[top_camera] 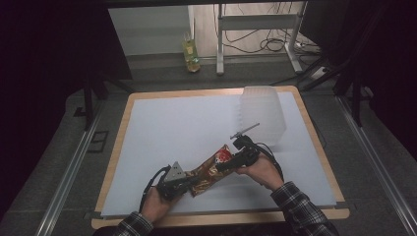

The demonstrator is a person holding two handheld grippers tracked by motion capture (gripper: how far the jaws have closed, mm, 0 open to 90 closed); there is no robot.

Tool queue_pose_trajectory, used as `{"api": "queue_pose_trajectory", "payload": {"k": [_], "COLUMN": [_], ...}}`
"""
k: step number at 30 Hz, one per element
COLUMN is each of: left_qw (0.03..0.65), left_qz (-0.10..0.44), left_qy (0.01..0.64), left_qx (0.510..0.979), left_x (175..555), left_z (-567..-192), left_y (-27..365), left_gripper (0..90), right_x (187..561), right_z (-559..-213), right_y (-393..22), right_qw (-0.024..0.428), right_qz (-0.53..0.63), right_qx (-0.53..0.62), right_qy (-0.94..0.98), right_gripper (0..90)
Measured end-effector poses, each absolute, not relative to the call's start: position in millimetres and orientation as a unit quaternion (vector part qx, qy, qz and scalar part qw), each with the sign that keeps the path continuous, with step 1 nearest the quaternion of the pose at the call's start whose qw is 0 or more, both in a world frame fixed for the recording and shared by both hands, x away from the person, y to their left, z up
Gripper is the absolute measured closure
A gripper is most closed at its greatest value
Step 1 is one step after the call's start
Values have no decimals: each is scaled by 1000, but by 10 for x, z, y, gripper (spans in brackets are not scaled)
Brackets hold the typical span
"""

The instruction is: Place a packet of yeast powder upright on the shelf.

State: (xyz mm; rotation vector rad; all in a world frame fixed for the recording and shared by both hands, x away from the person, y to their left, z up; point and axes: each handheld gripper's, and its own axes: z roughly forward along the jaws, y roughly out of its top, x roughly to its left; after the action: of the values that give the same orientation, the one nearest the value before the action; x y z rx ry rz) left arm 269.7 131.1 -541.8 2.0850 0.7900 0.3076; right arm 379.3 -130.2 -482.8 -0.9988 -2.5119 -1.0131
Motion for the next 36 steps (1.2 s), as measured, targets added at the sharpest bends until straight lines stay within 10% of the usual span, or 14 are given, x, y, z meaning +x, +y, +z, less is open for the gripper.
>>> {"api": "queue_pose_trajectory", "payload": {"k": [13,36], "left_qw": [437,448], "left_qz": [122,134], "left_qy": [323,336], "left_qx": [830,818], "left_x": [2688,2640], "left_z": [-5411,-5294], "left_y": [1331,1467], "left_gripper": [898,252], "right_x": [3860,3788], "right_z": [-4699,-4145], "right_y": [-1256,-1257], "right_qw": [131,47], "right_qz": [-352,-379], "right_qx": [-320,-235], "right_qy": [-870,-894], "right_gripper": [752,808]}}
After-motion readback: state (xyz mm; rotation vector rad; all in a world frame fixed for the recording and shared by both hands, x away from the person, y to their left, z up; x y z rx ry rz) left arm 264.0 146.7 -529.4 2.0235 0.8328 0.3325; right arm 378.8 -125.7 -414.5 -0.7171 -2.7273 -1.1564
